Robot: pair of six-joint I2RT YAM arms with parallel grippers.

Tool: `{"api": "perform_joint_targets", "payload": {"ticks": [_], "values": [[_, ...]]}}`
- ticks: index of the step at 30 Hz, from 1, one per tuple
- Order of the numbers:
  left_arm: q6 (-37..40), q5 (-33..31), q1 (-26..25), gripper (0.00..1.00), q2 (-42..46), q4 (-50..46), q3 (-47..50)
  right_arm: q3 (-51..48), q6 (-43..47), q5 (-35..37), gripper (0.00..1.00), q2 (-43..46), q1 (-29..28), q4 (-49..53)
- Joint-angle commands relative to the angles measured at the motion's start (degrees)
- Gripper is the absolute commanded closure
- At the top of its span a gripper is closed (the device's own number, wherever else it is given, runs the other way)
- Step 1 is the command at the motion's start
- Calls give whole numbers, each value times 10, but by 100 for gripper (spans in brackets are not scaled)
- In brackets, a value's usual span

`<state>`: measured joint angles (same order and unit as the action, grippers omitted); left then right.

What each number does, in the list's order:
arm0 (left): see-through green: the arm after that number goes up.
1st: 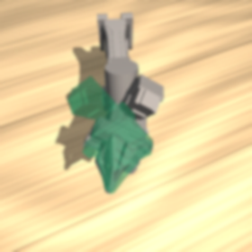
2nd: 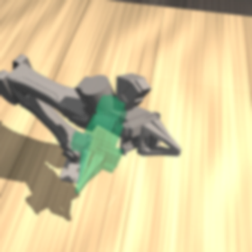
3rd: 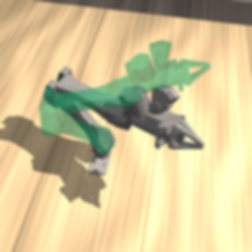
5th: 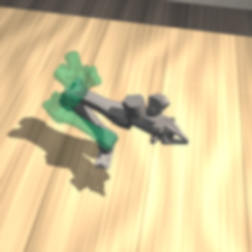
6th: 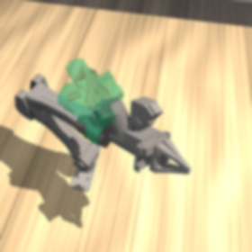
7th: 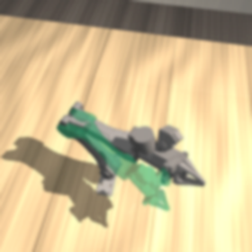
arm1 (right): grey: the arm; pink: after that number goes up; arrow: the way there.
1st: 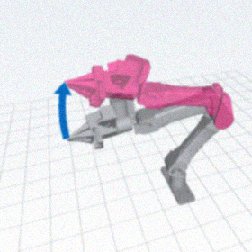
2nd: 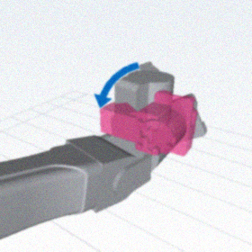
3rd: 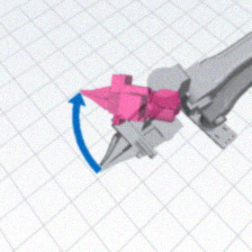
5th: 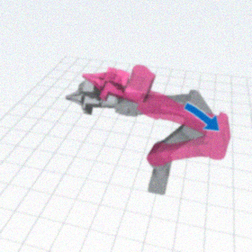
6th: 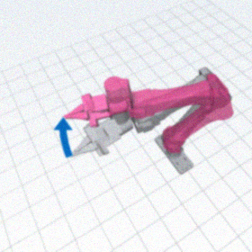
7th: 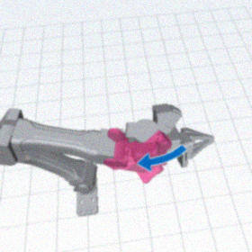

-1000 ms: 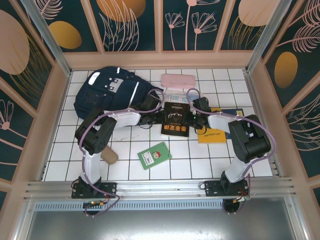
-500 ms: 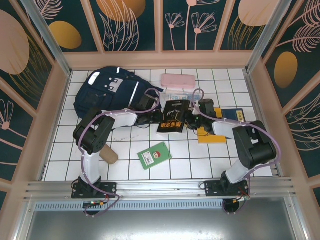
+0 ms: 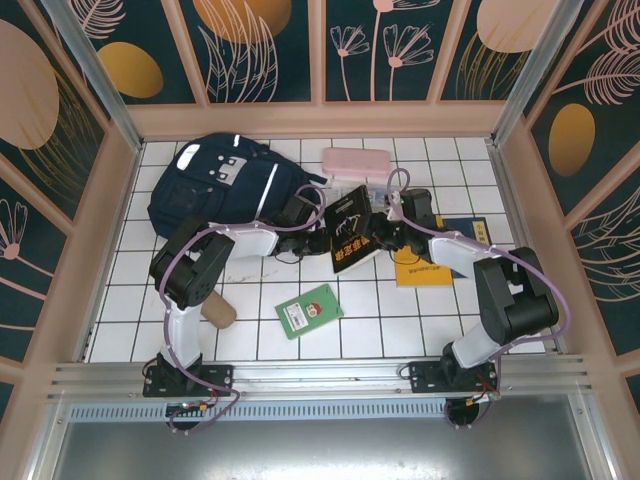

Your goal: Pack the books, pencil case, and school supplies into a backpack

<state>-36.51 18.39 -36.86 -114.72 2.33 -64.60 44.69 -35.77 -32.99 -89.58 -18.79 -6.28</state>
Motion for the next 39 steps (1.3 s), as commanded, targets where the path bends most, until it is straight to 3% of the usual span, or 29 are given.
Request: {"api": "perform_joint_targets", "payload": {"ticks": [1, 4, 5, 13, 20, 26, 39], "values": [[3, 11, -8, 87, -14, -57, 11, 37, 50, 11, 60, -10, 1, 54], [4, 4, -8, 85, -4, -63, 8, 41, 58, 16, 92, -10, 1, 63], [6, -1, -8, 84, 2, -68, 5, 41, 58, 18, 99, -9, 2, 64], [24, -57, -5, 77, 82, -140, -54, 15, 28, 19, 100, 36, 7, 35], [72, -164, 30, 53, 141, -209, -110, -12, -16, 24, 100, 97, 9, -4], [139, -265, 64, 51, 101, -267, -150, -26, -41, 29, 100, 123, 10, -26], [206, -395, 68, 50, -16, -293, -215, -48, -65, 25, 100, 154, 8, -42]]}}
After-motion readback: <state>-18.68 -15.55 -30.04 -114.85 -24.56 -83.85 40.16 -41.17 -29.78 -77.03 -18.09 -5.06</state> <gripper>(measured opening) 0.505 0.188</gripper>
